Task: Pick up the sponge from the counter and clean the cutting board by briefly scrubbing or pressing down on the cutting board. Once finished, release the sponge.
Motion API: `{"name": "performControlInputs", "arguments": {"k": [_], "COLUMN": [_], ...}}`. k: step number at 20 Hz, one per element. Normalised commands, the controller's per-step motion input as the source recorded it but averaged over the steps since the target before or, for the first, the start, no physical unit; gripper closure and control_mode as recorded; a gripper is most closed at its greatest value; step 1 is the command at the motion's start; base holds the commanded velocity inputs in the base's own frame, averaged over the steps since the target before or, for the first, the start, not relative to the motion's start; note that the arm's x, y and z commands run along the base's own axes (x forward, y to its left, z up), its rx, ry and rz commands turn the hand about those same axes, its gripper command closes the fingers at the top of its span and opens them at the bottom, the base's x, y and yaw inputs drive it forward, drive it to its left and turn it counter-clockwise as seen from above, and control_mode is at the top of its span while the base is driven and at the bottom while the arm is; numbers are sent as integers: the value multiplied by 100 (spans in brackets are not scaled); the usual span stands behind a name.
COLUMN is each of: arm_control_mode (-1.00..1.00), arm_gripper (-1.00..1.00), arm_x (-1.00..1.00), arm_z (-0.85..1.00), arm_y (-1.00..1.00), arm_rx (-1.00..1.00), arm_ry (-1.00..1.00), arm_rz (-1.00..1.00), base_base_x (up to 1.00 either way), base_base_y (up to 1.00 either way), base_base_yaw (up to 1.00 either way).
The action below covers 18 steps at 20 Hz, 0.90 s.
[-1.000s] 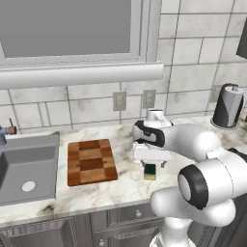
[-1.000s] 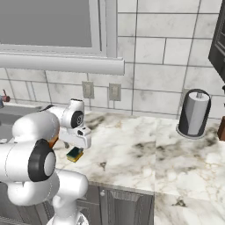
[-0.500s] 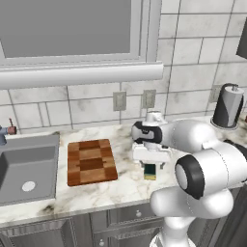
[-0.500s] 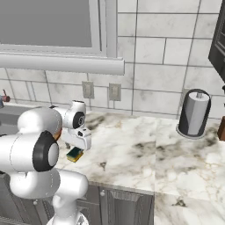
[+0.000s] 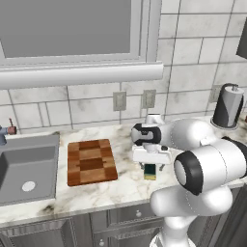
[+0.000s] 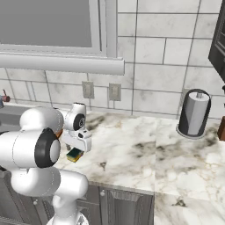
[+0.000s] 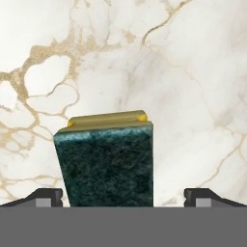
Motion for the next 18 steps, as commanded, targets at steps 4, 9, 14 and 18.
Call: {"name": "performControlInputs", "arguments": {"k": [4, 9, 14, 18], "arm_control_mode": [-100, -100, -100, -100], "arm_gripper": [-100, -100, -100, -100], "arm_x": [0, 0, 0, 0], "arm_z": [-1, -4, -10, -9], "arm_y": [0, 0, 0, 0], "arm_rx": [0, 0, 0, 0], "arm_ry": [0, 0, 0, 0], "arm_rz": [0, 0, 0, 0], "base_base_x": [0, 0, 0, 0], "base_base_y": [0, 0, 0, 0], "base_base_yaw": [0, 0, 0, 0]}}
